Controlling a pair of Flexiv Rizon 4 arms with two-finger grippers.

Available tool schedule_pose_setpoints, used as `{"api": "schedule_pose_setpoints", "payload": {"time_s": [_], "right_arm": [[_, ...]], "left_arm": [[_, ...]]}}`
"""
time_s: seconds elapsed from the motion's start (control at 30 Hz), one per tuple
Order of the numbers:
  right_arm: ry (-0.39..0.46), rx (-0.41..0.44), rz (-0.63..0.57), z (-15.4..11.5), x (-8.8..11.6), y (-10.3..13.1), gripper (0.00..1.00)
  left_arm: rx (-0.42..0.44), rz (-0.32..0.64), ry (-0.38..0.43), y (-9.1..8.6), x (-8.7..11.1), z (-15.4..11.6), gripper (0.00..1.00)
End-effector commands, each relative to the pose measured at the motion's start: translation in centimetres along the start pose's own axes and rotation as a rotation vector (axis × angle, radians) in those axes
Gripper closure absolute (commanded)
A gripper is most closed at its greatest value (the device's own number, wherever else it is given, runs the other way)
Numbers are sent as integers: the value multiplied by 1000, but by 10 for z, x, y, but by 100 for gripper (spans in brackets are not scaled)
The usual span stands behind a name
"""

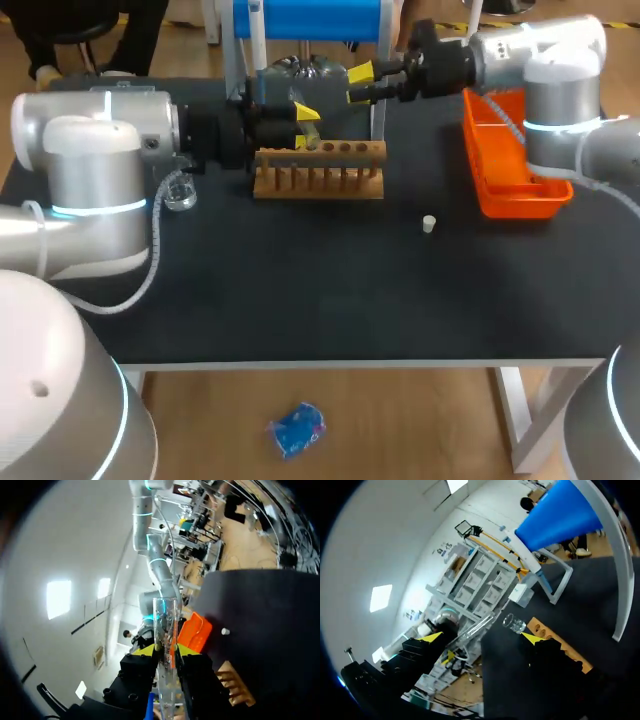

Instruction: Invert the test tube, pick up the pipette, mount the tip to pipette, aspirate from beaker and dispense into the tube, eject the tip, return the pipette, and cap with the stopper.

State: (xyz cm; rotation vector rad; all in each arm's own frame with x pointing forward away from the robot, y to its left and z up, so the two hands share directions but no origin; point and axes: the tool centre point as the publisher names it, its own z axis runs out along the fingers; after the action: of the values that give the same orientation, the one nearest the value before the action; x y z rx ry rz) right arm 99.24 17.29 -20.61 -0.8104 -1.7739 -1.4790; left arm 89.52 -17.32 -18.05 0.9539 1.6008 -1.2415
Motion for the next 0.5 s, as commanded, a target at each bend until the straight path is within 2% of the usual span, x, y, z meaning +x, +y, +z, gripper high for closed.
{"api": "schedule_pose_setpoints", "payload": {"time_s": [0.03, 0.07, 0.43, 0.47, 0.5], "right_arm": [[-80, 114, -350, -13, 10, 0, 0], [-80, 114, -350, -13, 10, 0, 0], [-80, 114, -350, -13, 10, 0, 0], [-137, 177, -405, -14, 7, -3, 0], [-151, 220, -451, -14, 5, -5, 0]], "left_arm": [[165, -185, 154, 7, -2, -9, 100], [114, -83, 181, 8, -2, -9, 100], [114, -83, 181, 8, -2, -9, 100], [109, -162, 157, 11, -2, -13, 100], [87, -233, 152, 12, -4, -16, 100]]}}
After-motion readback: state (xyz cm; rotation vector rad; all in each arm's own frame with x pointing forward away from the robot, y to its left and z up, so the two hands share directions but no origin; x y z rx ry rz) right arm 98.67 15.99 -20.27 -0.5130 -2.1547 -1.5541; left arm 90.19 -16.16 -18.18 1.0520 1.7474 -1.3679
